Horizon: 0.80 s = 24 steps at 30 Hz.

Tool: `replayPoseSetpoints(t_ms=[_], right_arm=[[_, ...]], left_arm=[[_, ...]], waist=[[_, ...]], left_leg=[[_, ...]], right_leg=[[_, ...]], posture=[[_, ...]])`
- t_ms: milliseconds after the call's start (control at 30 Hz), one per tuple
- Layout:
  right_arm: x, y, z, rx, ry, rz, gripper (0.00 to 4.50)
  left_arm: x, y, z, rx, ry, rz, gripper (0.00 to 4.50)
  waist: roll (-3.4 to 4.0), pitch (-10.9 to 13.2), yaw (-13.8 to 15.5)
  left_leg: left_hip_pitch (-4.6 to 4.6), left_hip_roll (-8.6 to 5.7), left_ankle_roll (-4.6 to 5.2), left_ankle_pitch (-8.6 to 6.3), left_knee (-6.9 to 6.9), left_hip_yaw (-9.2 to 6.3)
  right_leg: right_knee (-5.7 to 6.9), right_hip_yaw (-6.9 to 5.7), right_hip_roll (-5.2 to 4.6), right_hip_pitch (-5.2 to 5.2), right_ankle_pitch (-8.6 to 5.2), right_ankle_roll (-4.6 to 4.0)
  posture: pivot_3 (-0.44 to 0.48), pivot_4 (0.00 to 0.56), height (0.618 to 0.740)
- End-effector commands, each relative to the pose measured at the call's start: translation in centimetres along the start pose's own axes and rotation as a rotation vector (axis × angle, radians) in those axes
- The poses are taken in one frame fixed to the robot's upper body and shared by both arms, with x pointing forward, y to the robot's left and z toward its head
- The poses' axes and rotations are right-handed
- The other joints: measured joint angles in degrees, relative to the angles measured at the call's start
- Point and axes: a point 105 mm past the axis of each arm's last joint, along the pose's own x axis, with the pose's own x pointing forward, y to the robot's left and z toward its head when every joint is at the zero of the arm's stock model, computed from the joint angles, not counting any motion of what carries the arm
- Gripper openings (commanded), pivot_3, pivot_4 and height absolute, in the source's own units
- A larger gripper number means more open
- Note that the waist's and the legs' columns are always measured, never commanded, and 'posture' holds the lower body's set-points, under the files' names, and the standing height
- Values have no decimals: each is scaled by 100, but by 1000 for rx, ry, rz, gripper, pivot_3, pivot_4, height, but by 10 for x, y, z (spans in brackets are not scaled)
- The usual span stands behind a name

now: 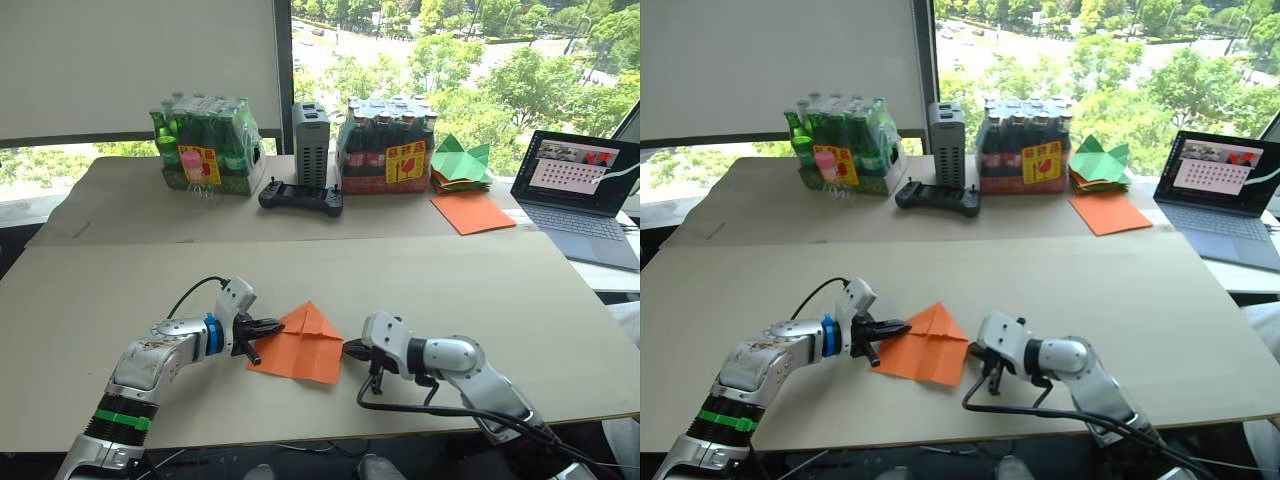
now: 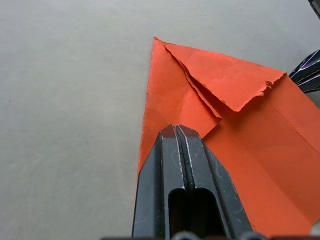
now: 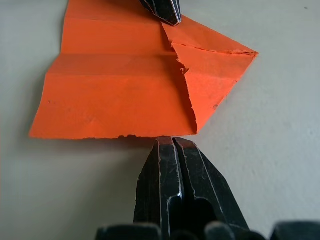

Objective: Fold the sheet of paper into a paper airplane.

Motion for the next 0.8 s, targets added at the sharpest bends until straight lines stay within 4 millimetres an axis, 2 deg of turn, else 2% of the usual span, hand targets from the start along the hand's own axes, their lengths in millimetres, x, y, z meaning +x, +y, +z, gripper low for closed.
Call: replayPoseSetpoints(t_ms=[33,200,367,500,800], right_arm=[[0,-3,9,3,-36,-8,0],[-2,-11,16,20,-71,-44,0],[1,-17,34,62,-155,-72,0],[6,-13,44,93,-195,-58,0],[22,-7,51,138,-226,-47,0]], left_arm=[[-2,5,-16,-26,65,37,43],[-2,4,-17,-26,67,36,43],[-1,4,-18,-20,71,34,43],[-1,4,-17,-20,72,31,43],[-1,5,-16,-12,75,29,43]], waist=[[0,0,0],[0,0,1],[0,0,0],[0,0,5],[0,0,2]], left_leg=[[0,0,0,0,0,0],[0,0,0,0,0,0],[0,0,0,0,0,0],[-2,0,0,0,0,-2],[-1,0,0,0,0,-1]], right_leg=[[0,0,0,0,0,0],[0,0,0,0,0,0],[1,0,0,-1,0,-1],[0,0,0,-1,0,-1],[1,-1,0,-1,0,-1]], posture=[[0,150,740],[0,150,740],[0,150,740],[0,150,740],[0,150,740]])
